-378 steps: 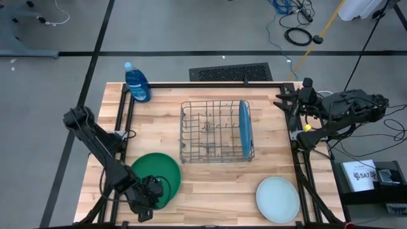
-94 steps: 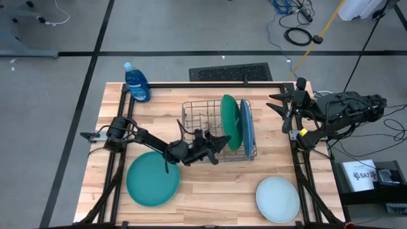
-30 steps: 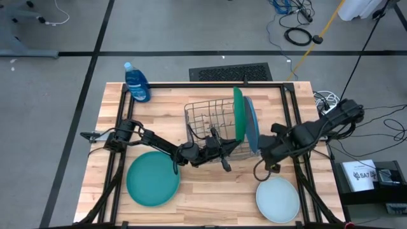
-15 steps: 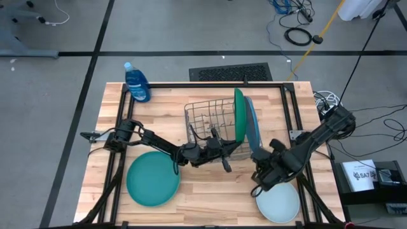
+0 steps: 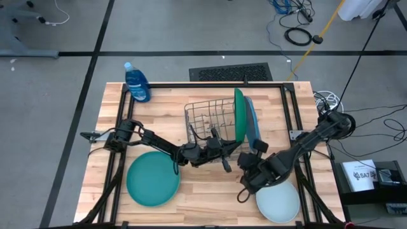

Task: Sort dishes
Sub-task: Put the dark green plate into the dish rack

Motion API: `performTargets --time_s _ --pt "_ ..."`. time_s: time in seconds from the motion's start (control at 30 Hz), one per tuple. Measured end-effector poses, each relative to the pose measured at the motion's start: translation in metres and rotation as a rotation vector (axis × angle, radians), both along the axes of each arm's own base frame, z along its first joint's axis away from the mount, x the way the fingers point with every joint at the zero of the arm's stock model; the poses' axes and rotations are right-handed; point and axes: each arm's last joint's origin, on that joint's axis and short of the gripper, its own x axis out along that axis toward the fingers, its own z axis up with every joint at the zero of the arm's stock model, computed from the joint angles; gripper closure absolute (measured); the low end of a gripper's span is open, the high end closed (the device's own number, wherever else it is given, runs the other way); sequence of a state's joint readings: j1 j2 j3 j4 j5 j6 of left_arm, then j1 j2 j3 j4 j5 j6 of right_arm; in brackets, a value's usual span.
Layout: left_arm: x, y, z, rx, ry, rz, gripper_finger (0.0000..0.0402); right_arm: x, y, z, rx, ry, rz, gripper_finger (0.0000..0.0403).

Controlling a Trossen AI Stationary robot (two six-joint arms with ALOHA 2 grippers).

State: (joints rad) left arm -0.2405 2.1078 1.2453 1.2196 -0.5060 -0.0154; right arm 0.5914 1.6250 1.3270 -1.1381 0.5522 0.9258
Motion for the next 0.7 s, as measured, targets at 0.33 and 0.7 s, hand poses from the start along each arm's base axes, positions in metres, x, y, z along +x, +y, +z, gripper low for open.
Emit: performTargets --time_s 0.33,0.7 --pt "0.0 -0.001 0.0 -0.004 0.0 -0.004 0.0402 0.009 -0.014 -0.017 -0.077 0.128 -0.053 0.0399" --pt "0.0 -0.001 0.0 -0.003 0.0 -0.005 0.0401 0.02 -0.014 -0.017 -0.066 0.046 -0.028 0.0399"
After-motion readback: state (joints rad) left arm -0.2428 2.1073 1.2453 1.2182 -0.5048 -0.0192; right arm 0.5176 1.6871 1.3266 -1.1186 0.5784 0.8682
